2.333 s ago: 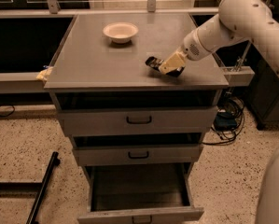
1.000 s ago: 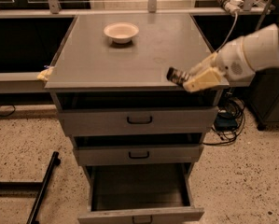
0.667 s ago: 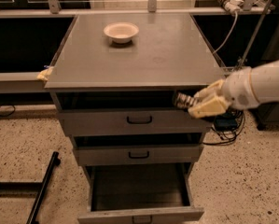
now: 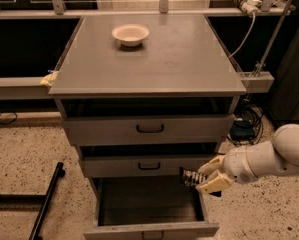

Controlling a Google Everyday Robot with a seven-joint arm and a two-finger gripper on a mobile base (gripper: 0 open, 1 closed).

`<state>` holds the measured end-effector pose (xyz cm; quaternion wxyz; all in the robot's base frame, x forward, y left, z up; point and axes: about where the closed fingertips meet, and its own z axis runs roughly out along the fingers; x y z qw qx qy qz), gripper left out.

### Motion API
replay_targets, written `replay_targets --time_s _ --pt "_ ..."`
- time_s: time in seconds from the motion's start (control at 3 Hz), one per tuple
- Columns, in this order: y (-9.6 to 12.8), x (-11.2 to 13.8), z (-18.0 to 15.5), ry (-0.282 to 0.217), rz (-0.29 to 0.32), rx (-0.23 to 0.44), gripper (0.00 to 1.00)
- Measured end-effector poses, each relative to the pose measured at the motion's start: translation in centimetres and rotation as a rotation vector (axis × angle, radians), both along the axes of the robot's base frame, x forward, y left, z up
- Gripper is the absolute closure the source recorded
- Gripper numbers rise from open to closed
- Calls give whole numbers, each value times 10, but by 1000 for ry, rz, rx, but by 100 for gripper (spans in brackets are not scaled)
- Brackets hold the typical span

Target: Place rxbar chocolate into bottom drawer

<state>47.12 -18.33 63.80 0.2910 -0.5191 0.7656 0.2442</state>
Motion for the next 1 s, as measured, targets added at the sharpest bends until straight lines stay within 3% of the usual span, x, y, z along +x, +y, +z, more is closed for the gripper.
replay_targets --time_s 0.33,0.67,1.0 --pt "0 2 5 -5 -4 0 100" --pt "2 2 -12 -68 47 3 100" --pt "34 17 -67 -200 150 24 100"
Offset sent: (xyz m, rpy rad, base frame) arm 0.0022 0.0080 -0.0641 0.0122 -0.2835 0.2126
